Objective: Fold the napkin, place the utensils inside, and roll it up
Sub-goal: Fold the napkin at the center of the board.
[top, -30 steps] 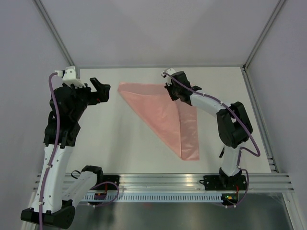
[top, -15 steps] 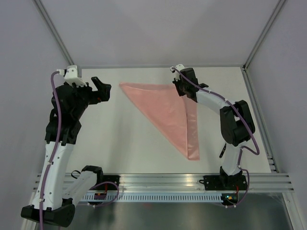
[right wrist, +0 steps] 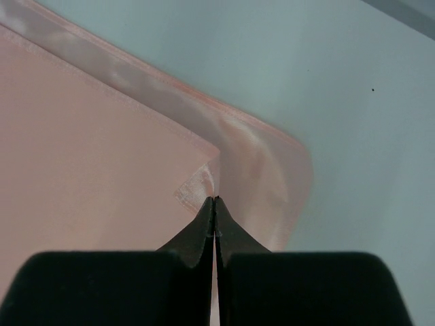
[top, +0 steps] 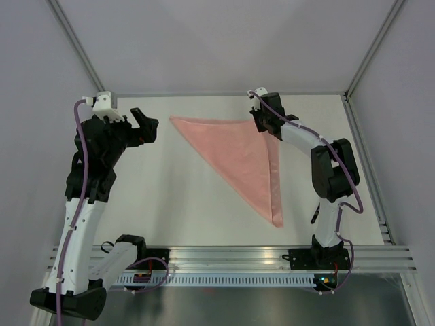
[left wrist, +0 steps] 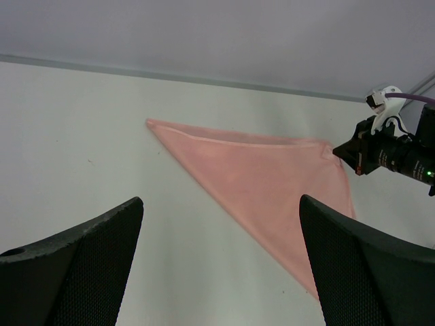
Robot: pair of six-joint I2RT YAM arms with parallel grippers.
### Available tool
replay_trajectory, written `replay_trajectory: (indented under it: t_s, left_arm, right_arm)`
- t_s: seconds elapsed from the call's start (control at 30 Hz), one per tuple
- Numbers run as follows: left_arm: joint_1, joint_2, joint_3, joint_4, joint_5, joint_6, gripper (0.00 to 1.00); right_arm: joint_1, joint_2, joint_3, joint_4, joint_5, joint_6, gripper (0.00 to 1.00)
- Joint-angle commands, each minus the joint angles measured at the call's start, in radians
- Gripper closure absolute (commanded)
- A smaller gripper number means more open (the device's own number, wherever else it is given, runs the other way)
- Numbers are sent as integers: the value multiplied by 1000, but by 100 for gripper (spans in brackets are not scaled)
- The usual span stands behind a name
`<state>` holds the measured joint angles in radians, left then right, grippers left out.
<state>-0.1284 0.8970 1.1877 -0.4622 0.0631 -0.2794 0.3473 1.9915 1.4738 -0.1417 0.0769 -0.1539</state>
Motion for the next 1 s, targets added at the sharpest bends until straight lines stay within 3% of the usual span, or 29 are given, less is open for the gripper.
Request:
replay_trajectory:
  t_s: [0.0,0.97]
  left_arm:
    - [6,5,13,25,29,-21,0]
    - [4,34,1,40,50,-41,0]
  right_arm:
    - [-7,18,57,19,18,1,100]
    - [-65,56,109,13,12,11,100]
